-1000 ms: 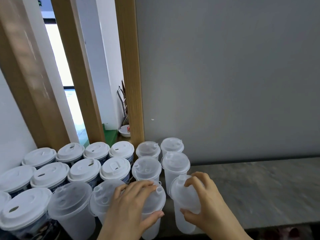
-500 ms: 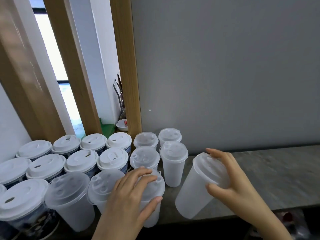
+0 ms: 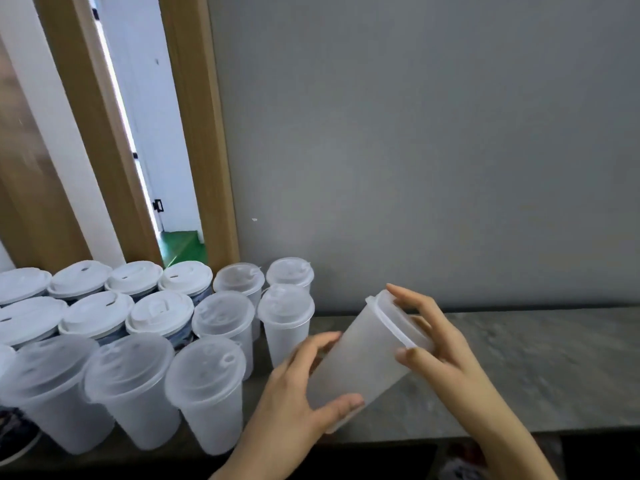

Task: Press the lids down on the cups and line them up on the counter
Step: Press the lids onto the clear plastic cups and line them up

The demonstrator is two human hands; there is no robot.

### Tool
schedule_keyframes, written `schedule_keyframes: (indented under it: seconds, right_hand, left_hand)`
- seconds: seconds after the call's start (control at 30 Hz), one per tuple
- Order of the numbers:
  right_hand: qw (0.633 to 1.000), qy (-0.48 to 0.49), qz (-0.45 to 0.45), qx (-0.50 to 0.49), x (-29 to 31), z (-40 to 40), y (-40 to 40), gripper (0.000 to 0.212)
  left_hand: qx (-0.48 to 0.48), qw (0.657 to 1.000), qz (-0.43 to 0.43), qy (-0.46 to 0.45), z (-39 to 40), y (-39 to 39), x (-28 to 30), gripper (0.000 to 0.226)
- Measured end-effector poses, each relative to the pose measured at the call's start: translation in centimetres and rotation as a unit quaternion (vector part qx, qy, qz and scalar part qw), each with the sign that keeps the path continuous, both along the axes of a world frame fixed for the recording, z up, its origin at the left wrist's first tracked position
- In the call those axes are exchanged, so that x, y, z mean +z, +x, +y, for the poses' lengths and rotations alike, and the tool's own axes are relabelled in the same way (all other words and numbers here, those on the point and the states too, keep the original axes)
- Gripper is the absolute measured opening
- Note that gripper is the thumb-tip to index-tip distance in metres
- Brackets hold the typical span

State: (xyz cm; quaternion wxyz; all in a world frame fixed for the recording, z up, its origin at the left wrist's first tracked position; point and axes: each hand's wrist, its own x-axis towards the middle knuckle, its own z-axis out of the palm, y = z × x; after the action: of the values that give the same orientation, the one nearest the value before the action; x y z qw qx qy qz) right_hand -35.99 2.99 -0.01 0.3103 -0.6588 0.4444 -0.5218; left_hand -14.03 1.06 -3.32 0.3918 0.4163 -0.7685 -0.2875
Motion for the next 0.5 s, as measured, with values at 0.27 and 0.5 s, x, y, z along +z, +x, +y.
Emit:
schedule_keyframes:
  seconds: [0.27, 0.5]
  right_hand:
    - [0.997, 0.033, -0.059, -0.022, -2.7, -1.7, -5.4, 0.052]
    - [0.998, 0.05, -0.038, -0.031, -6.1, -4.0, -8.1, 0.053]
  left_hand:
    - [0.076, 0.996, 0.028, -0.042, -1.1, -7.3, -3.1, 0.062]
    - [0.136, 0.977, 0.155, 0.058, -3.3, -11.1, -8.4, 0.069]
